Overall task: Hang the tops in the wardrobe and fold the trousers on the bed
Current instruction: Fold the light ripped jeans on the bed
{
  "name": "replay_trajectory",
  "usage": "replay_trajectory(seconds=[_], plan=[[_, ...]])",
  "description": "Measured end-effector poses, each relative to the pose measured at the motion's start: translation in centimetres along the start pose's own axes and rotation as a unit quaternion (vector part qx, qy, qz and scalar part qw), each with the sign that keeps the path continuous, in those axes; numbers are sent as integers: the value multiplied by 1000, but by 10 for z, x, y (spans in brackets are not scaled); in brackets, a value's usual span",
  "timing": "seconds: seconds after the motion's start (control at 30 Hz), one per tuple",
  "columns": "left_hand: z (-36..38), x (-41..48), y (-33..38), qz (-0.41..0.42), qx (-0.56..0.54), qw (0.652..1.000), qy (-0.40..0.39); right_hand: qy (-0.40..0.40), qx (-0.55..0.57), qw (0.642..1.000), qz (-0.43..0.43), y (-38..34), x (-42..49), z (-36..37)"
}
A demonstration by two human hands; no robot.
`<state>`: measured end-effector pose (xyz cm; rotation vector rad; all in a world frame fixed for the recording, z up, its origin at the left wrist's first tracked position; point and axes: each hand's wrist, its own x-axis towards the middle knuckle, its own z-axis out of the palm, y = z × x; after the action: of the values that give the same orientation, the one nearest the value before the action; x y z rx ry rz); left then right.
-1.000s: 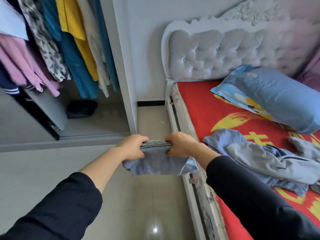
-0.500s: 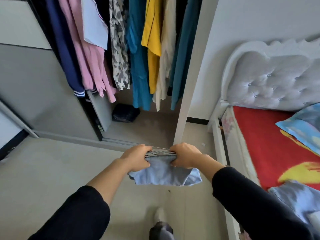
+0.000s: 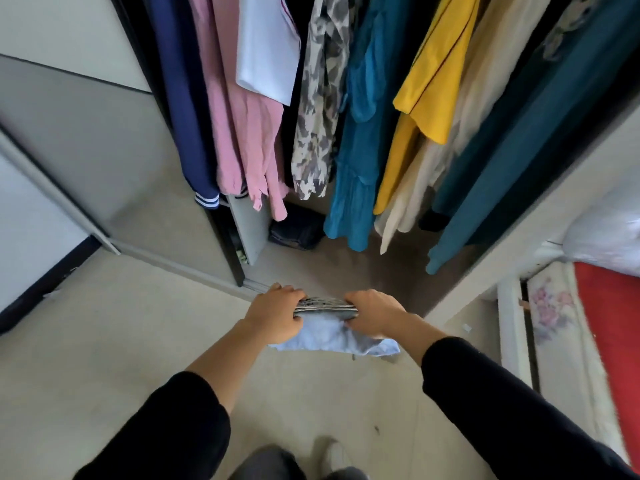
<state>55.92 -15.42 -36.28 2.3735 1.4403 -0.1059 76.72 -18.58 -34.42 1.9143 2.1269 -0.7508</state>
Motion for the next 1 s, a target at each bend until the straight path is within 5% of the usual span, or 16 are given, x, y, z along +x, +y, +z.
replay_trajectory(seconds=[0.33,0.63,0.83,1.0], plan=[[-1,122,-122,33,60,996,-56,9,-59,996,59,-39,155,7],[118,267,-198,22,-24,996,-78,-30,20,971,238,-14,315,100],[237,381,-222,42,-86,995,9,23,103,950,295,66,426,178],[313,478,-231,95,-76,985,125,156,99,934,306,135,508,233]])
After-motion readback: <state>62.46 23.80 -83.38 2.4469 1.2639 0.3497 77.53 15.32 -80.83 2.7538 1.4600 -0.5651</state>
